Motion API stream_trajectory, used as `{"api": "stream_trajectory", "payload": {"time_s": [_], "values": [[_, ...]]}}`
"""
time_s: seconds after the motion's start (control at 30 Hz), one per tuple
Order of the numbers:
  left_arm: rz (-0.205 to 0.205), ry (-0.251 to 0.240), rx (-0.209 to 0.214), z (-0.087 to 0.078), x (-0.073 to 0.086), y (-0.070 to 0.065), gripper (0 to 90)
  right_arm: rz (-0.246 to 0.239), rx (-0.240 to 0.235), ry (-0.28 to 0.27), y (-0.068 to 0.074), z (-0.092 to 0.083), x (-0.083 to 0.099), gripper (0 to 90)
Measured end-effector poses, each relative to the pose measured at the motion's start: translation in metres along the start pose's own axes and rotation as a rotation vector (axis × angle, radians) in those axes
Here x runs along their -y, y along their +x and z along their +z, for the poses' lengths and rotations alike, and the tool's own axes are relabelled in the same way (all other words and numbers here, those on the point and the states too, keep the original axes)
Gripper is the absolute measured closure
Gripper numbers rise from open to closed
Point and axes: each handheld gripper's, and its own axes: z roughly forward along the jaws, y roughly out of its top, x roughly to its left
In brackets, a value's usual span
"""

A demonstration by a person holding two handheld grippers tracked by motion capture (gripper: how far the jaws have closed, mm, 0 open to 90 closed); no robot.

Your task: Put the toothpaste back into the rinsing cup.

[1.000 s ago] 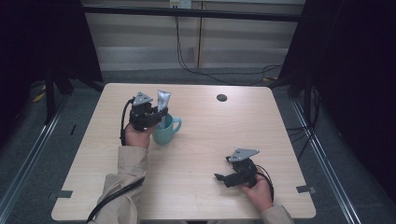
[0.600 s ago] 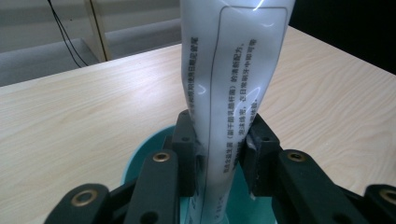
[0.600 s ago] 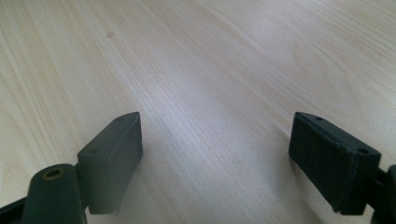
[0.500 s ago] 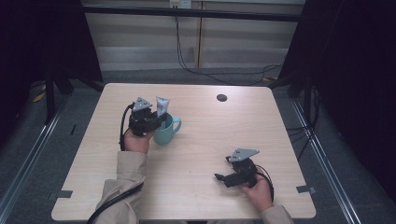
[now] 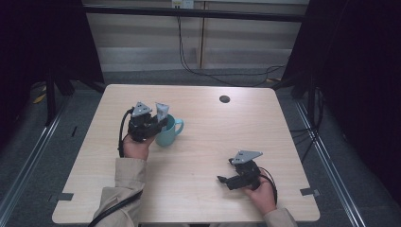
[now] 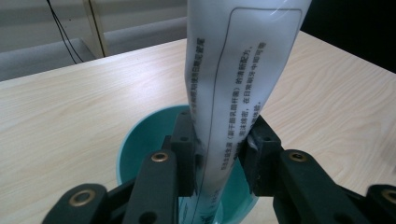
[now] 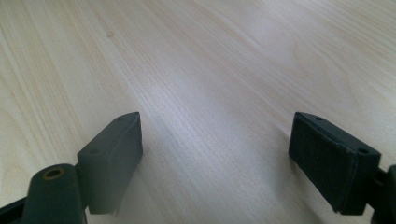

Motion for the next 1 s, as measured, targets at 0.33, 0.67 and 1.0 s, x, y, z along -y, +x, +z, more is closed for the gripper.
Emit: {"api": "stream_trajectory", "payload": {"time_s": [0.33,0.67,1.0], "values": [[-0.018,0.004,-0.002,-0.007,0.004,0.003,69.1,0.000,0.000,0.001,0.000,0.000,0.000,17.0],[-0.022,0.011,0.002,-0.010,0.006,0.004,68.1,0.000,0.000,0.001,0.000,0.000,0.000,16.9],[-0.031,0.030,0.008,-0.012,0.006,0.004,64.3,-0.001,0.000,0.000,0.000,0.000,0.000,16.9]]}}
